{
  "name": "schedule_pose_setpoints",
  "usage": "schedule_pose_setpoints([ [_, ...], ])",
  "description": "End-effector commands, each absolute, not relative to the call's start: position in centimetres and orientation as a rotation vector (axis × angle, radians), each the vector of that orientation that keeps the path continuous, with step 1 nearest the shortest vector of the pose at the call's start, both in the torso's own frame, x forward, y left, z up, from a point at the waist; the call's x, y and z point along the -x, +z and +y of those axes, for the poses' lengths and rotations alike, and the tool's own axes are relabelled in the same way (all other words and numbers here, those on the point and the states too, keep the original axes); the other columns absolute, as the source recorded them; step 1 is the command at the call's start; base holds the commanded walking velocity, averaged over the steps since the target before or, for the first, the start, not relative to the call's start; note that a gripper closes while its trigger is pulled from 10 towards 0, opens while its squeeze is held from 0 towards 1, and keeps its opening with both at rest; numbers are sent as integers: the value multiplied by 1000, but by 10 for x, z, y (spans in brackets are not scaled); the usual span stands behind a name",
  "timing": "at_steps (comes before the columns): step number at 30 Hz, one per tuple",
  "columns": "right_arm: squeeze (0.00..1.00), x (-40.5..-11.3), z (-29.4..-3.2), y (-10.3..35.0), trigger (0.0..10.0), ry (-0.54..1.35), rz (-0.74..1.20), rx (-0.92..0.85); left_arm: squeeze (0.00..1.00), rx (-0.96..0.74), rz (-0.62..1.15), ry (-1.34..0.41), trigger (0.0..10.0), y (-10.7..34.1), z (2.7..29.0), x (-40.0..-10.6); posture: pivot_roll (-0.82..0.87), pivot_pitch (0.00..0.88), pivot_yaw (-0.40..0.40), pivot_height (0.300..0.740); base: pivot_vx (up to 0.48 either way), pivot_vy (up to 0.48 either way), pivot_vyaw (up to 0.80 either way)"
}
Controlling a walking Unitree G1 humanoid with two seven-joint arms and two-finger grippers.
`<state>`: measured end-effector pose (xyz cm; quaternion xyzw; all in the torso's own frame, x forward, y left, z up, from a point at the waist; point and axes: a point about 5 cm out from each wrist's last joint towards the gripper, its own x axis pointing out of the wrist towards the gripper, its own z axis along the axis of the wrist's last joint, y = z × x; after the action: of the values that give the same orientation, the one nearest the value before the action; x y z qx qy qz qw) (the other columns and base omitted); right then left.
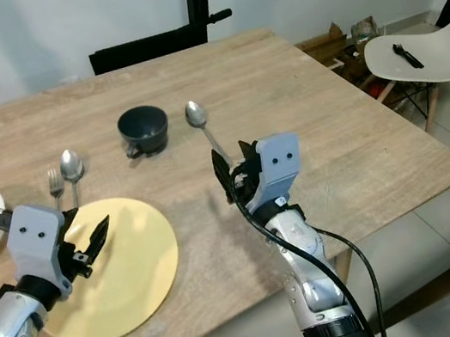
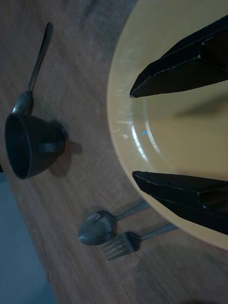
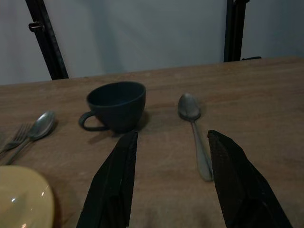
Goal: Setting the table
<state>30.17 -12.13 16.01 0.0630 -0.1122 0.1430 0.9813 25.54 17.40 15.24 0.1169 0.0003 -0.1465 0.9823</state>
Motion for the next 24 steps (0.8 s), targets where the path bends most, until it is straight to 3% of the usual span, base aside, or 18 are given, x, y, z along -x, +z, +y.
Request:
schedule_pose_setpoints([
  [1,0,-300,-123,155,10000,276,-213,-133,0,-235,33,-297,10000,145,175,-254,12,0,35,740,-386,0,0],
  [24,0,-300,-123,154,10000,267,-211,-137,0,-234,33,-302,10000,146,175,-255,11,0,42,740,-396,0,0],
])
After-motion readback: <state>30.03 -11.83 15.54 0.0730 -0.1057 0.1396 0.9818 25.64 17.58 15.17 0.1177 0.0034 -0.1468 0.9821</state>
